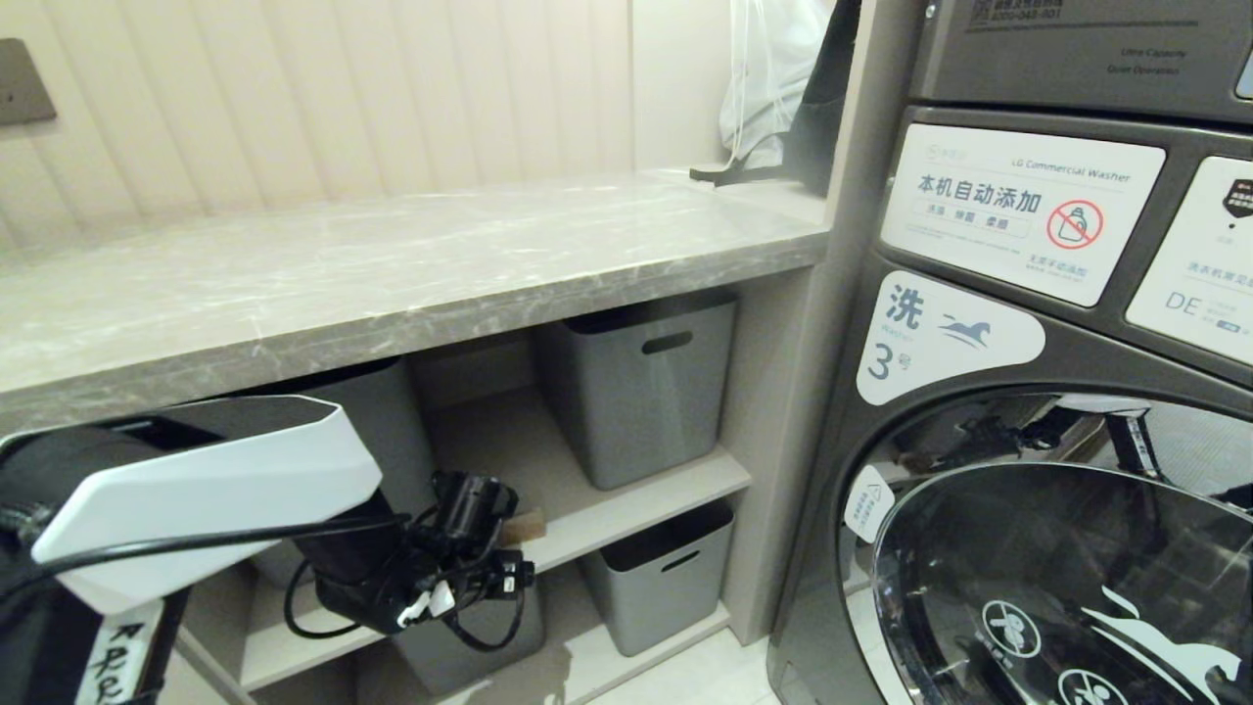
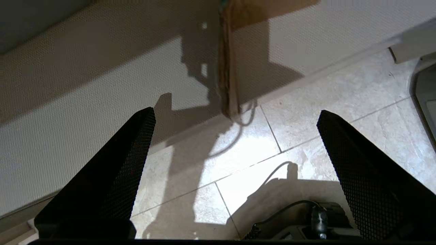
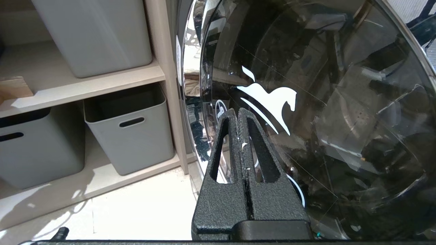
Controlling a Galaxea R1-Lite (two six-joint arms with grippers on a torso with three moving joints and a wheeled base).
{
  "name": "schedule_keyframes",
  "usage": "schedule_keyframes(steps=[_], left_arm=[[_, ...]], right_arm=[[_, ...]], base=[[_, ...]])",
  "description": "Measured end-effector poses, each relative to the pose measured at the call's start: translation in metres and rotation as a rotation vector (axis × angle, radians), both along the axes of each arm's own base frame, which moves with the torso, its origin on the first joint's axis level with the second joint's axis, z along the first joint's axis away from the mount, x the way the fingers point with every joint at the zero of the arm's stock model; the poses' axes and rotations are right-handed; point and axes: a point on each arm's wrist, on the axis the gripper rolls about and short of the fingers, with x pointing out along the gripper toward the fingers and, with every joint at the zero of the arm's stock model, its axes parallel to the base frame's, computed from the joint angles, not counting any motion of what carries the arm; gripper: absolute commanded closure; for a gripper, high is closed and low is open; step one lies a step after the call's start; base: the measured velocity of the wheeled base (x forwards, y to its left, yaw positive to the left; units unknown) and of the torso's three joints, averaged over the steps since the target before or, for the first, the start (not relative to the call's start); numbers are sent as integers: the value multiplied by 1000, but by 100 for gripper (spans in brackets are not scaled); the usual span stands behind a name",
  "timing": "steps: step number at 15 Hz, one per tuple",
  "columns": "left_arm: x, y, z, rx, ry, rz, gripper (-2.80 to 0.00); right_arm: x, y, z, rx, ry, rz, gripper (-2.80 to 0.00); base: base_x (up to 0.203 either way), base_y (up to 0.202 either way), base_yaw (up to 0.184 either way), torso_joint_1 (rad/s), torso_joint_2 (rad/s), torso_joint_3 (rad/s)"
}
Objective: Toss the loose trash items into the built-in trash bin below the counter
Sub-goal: Pick up the garbage
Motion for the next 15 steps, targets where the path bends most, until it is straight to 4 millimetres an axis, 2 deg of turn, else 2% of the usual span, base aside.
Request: schedule_keyframes(steps=[6,7,15], left_arm=[[14,2,-10,-1,-4,20,-280],[17,2,-11,-3,-8,20,0],[25,2,-14,4,-19,15,0]], right_arm=[[0,0,0,0,0,0,0],[0,0,0,0,0,0,0],[0,0,0,0,0,0,0]], base=[[0,0,0,0,0,0],[0,0,0,0,0,0],[0,0,0,0,0,0]])
